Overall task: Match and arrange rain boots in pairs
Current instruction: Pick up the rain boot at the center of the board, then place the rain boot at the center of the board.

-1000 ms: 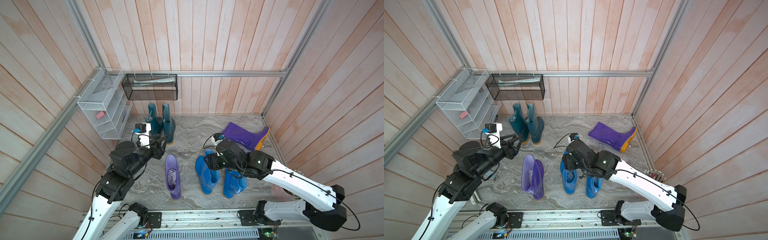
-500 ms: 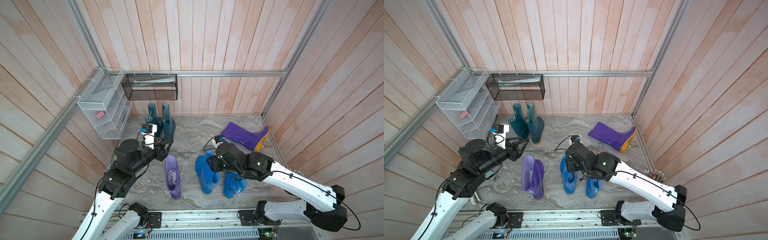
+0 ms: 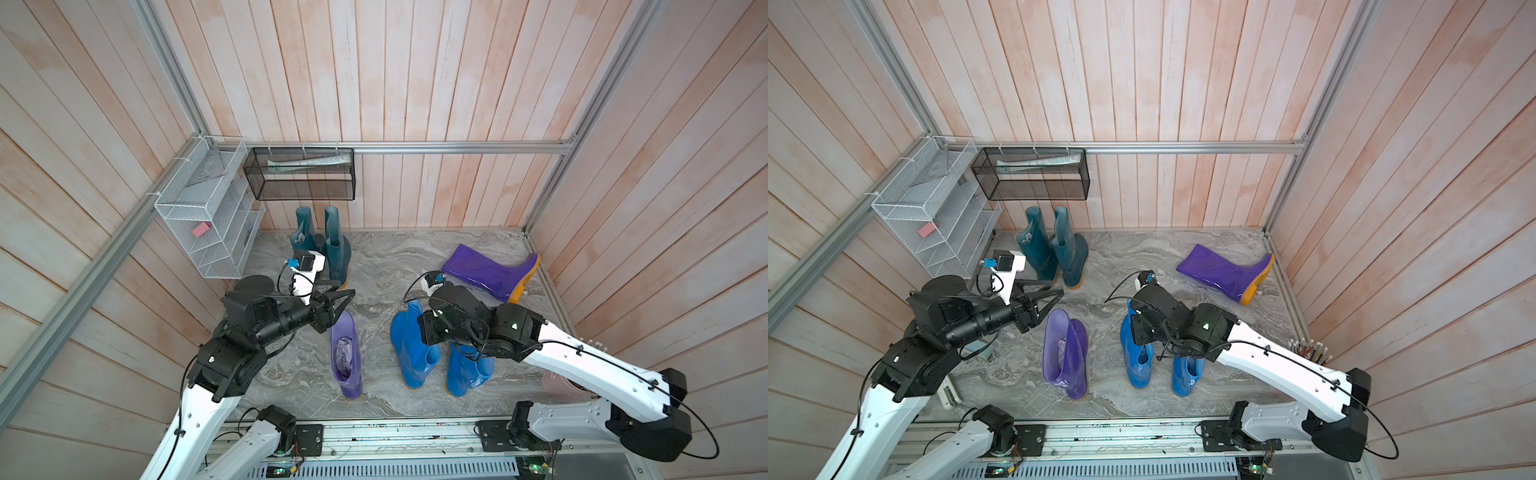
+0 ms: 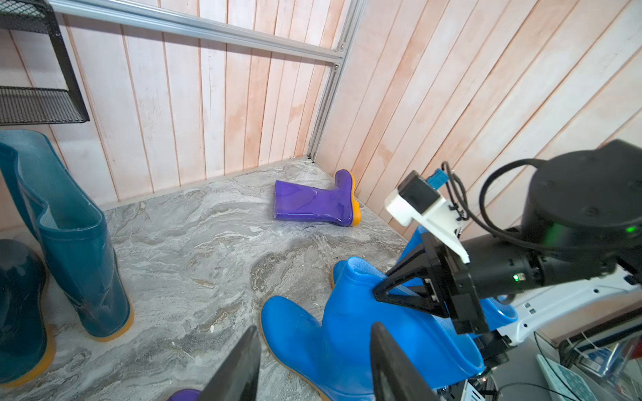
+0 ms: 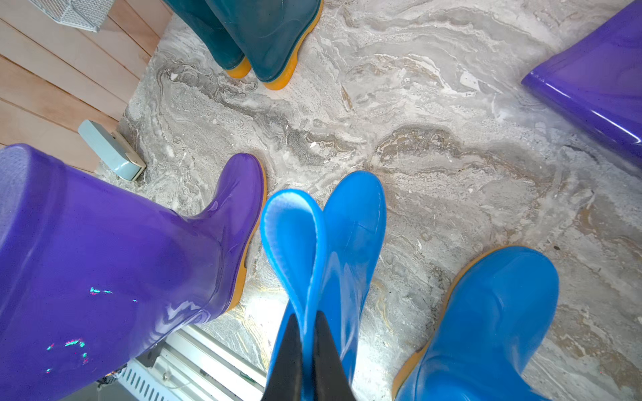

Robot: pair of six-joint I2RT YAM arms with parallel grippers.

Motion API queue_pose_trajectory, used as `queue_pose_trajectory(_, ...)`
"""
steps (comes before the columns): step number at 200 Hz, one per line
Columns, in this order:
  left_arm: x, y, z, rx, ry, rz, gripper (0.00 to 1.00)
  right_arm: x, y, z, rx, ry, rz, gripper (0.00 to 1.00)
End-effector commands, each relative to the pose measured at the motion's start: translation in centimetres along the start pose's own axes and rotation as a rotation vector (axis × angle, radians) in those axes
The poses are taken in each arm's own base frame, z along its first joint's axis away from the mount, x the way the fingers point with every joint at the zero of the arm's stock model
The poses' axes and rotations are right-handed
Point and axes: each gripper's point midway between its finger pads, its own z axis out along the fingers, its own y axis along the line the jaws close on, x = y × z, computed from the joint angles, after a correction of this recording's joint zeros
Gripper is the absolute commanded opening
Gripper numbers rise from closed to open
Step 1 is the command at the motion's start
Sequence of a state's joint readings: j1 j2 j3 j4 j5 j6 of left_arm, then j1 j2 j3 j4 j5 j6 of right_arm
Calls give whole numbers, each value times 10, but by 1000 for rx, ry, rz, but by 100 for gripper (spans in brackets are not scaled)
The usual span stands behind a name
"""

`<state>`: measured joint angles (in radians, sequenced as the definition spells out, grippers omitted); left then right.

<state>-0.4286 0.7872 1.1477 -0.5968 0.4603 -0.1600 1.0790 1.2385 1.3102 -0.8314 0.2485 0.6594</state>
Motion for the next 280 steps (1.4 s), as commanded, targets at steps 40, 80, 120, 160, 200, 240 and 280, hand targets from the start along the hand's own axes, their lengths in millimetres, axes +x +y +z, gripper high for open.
queue_pose_trajectory(40,-4,-13,-14,27,-7,46,53,-63,12,-5,-52,-116,-48,0)
queue_pose_trajectory(80,0,-10,-12,15,7,38,53,-97,4,3,-59,-155,-57,0)
queue_pose_trajectory(120,6,-4,-9,-2,20,33,53,-127,-3,14,-85,-185,-53,0)
queue_pose_trajectory(160,6,-2,-5,-6,24,20,53,-158,-7,27,-110,-215,-44,0)
queue_pose_trajectory(200,7,-2,-2,6,26,12,54,-194,-14,44,-93,-238,-22,0)
queue_pose_trajectory(240,5,-3,1,12,33,18,54,-229,-11,67,-104,-269,3,0)
queue_pose_trajectory(280,7,-3,-2,6,37,22,54,-264,-15,93,-77,-286,44,0)
